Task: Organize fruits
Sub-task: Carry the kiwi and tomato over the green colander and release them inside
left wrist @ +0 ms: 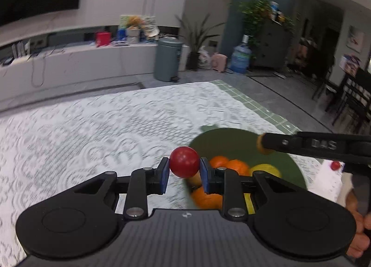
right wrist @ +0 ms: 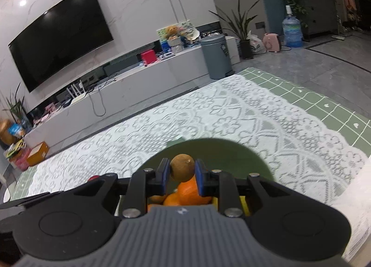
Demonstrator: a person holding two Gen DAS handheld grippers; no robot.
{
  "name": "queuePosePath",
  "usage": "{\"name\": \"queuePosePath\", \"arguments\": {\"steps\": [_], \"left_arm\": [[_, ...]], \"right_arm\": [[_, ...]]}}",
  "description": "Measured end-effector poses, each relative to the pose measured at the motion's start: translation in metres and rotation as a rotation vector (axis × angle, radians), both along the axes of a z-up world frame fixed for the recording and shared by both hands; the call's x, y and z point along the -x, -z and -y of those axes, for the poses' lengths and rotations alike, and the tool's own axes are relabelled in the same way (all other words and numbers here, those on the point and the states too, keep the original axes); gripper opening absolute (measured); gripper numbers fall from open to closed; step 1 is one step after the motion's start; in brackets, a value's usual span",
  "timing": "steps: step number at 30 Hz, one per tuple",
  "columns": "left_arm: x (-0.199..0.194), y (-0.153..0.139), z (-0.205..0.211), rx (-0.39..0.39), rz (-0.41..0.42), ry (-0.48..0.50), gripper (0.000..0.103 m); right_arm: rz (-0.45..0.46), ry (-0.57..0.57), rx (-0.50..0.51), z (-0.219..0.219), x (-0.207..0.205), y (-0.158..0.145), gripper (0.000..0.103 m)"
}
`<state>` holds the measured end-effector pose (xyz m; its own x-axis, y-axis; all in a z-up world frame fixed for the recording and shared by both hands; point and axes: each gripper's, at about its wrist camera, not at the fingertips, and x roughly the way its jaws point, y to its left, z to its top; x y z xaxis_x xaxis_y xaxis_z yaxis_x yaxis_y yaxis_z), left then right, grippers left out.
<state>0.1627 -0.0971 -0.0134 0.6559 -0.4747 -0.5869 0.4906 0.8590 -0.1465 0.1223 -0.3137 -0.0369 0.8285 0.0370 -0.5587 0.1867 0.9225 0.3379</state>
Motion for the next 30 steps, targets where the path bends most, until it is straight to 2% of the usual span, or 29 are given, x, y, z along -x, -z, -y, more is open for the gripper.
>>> {"name": "queuePosePath", "arguments": {"steps": [5,8,15,19,30], "left_arm": [[-0.007,0.002,0.034,-0.074,0.001,0.052,0.031],[-0.016,0.008,0.047,-0.113,-0.020,0.049,0.031],[-0.032,0.025,0.064,-0.173,-0.065,0.057,0.031],[-0.036,0.031,0.067,-0.187,-0.084,0.076,0.031],[-0.050,0.045,0.072,-0.176,-0.140,0.087,0.031]], "right_arm": [[-0.011,0.013,0.002,0.014,-0.010,0.004,0.020],[-0.034,0.009,0.005,0.015,-0.019,0.012,0.020],[-0.096,-0.007,0.089,0.008,-0.041,0.022,0.020],[-0.144,0.002,0.098,0.009,-0.050,0.030,0.020],[-0.202,0.019,0.105,0.011,-0.062,0.044,0.020]]}}
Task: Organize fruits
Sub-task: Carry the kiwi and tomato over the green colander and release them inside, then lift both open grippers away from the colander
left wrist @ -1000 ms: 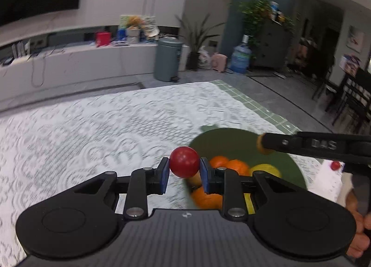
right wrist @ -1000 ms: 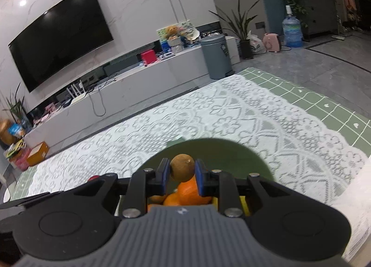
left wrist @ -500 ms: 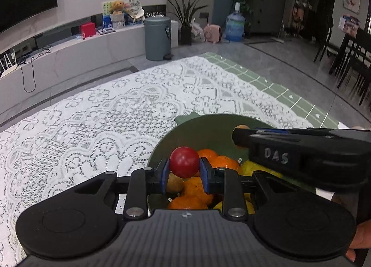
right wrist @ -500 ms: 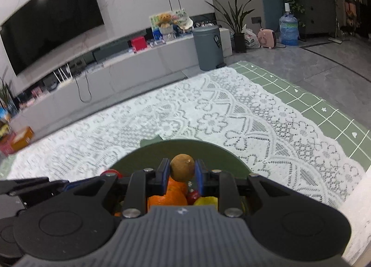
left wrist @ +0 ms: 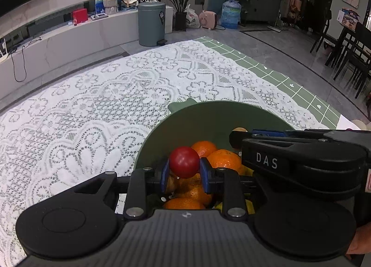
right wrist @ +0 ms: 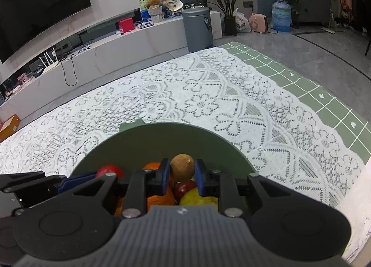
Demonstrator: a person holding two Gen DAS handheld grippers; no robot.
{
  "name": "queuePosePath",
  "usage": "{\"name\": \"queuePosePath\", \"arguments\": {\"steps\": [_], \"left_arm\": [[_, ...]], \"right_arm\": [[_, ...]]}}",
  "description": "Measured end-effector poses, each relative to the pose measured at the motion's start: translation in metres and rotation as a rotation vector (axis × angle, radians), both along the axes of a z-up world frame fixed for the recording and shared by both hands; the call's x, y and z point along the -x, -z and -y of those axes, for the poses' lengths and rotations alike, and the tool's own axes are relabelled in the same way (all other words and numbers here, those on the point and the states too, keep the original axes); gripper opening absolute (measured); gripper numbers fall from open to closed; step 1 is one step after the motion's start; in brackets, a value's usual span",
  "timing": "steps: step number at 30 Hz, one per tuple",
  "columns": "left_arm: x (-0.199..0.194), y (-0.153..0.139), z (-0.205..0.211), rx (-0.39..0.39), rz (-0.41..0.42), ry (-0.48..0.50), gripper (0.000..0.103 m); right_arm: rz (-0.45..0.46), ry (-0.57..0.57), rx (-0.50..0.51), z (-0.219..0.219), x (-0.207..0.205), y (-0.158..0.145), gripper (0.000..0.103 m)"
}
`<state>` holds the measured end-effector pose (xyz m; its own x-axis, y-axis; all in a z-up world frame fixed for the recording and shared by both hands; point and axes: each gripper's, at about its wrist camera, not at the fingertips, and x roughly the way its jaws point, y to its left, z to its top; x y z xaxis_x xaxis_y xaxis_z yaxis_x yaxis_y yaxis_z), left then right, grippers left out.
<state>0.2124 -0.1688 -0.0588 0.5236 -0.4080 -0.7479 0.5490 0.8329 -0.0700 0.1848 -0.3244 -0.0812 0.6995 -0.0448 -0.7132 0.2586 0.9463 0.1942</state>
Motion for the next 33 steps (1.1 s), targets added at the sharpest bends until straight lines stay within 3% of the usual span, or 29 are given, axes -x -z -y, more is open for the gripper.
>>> {"name": "queuePosePath", "arguments": {"steps": [8,13,15,17,22,28,33], "left_arm": [[0.003,0.003,-0.002,0.001,0.017,-0.006,0.032],[0.004,0.001,-0.004,0.011,0.020,-0.026,0.043],[0.005,-0.001,-0.007,0.020,0.023,-0.037,0.052],[0.008,-0.006,-0.010,0.037,0.025,-0.039,0.053],[0.022,-0.023,-0.019,0.039,0.064,-0.056,0.061],[0.046,-0.046,-0.041,0.047,0.113,-0.114,0.068],[0.075,-0.066,-0.058,0.042,0.191,-0.154,0.076]], "right_arm": [[-0.020,-0.003,-0.017,0.000,-0.003,0.005,0.020],[-0.017,0.002,-0.024,0.000,-0.002,0.005,0.022],[-0.005,0.008,-0.034,0.002,0.000,0.005,0.035],[0.023,0.012,-0.043,0.004,0.004,0.001,0.050],[0.100,0.022,-0.052,0.005,0.017,-0.009,0.057],[0.222,0.041,-0.068,0.007,0.039,-0.026,0.072],[0.287,0.023,-0.086,0.000,0.061,-0.037,0.080]]}}
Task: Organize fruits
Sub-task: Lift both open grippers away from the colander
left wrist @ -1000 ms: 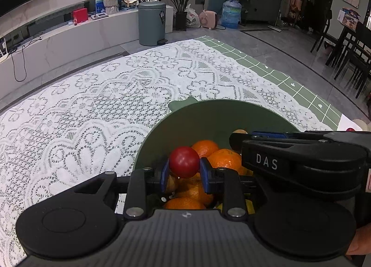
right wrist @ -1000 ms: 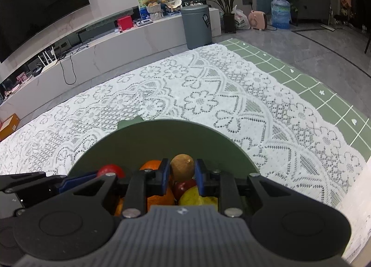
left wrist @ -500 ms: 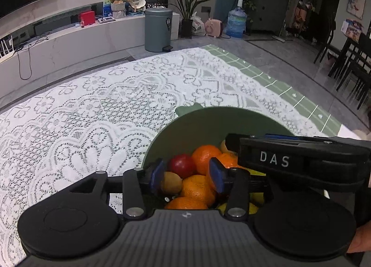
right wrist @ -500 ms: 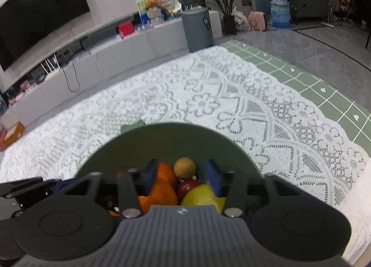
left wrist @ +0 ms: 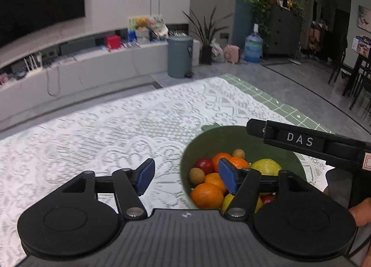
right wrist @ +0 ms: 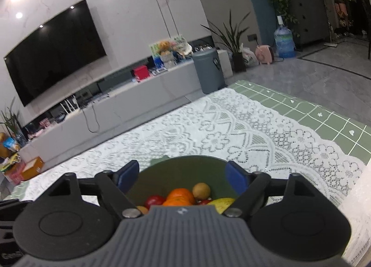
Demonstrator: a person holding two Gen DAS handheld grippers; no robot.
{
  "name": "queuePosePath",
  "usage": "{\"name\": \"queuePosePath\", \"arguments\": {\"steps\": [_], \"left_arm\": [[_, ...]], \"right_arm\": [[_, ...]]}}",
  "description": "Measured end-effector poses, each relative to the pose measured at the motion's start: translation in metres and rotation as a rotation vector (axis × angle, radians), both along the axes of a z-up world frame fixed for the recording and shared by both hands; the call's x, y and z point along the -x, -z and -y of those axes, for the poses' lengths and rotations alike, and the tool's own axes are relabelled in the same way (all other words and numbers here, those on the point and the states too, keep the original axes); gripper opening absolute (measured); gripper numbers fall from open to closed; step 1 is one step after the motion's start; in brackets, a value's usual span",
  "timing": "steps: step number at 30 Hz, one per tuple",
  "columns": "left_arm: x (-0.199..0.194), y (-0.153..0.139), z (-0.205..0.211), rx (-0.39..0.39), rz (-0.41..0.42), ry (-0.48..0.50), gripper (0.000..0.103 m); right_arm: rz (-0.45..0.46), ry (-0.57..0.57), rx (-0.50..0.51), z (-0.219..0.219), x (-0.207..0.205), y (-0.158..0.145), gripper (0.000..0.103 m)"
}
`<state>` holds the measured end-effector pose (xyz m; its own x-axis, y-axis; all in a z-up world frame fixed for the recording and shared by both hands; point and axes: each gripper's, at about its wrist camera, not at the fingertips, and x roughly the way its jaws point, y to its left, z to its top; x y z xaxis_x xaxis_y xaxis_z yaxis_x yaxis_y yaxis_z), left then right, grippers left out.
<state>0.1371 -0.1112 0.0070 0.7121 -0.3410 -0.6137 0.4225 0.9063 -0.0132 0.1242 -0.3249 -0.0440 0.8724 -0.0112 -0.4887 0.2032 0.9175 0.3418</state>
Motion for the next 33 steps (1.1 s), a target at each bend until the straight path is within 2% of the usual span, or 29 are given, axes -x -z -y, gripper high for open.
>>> {"name": "queuePosePath", "arguments": {"steps": [5,9,18,26,33], "left_arm": [[0.030,-0.014,-0.018,-0.006,0.061,-0.055,0.079],[0.051,-0.021,-0.031,0.005,0.098,-0.104,0.087],[0.082,-0.022,-0.053,0.025,0.142,-0.210,0.089],[0.104,-0.017,-0.063,0.025,0.145,-0.245,0.090],[0.112,-0.003,-0.074,0.055,0.085,-0.287,0.092]], "right_arm": [[0.046,-0.036,0.024,-0.017,0.023,-0.013,0.086],[0.079,-0.081,0.069,-0.033,0.048,-0.021,0.090],[0.141,-0.139,0.115,-0.055,0.101,-0.039,0.099],[0.136,-0.185,0.181,-0.067,0.142,-0.039,0.099],[0.074,-0.218,0.236,-0.077,0.162,-0.024,0.099]]}}
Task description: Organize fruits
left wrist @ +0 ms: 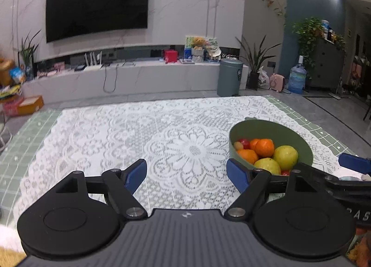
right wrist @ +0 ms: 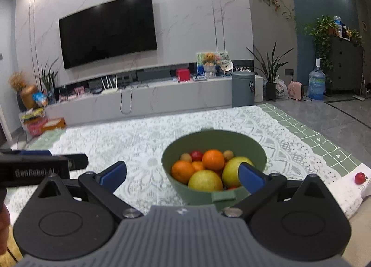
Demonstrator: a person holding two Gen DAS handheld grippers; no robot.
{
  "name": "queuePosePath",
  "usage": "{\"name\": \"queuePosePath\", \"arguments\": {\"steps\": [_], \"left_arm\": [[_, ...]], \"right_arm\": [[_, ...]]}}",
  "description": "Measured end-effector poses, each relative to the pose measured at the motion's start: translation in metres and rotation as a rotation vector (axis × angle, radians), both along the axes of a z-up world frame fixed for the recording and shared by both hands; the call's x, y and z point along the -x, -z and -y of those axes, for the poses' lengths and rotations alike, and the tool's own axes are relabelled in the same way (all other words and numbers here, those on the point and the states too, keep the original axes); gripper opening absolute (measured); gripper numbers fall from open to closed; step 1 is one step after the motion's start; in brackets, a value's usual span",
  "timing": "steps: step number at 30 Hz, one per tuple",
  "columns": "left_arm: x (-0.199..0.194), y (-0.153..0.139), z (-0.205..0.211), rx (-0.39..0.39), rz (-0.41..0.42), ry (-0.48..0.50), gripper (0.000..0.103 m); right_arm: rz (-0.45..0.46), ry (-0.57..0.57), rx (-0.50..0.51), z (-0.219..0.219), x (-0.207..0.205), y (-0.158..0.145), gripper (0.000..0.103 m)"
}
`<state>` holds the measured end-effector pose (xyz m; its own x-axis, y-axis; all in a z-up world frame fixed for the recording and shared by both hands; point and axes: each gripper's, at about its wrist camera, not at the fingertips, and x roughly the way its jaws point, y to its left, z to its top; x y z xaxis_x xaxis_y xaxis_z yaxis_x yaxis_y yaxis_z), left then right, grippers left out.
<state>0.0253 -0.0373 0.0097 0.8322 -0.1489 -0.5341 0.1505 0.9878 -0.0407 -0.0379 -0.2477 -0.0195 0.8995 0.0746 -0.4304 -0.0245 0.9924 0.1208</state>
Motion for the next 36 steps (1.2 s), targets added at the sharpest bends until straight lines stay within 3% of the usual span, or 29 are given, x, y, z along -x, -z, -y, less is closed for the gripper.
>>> {"name": "queuePosePath", "arguments": {"steps": [13,19,36], "left_arm": [[-0.007,0.033,-0.003,-0.030,-0.123,-0.060,0.092],[-0.012,0.041,0.000,-0.053,-0.142,-0.062,0.092],[-0.015,0.043,-0.001,-0.060,-0.148,-0.066,0.092]], "right_arm": [[-0.089,-0.004,0.068,-0.011,-0.011,0.014,0.099],[-0.140,0.037,0.073,-0.011,-0.025,0.022,0.099],[-0.164,0.050,0.064,-0.009,-0.032,0.026,0.099]]}}
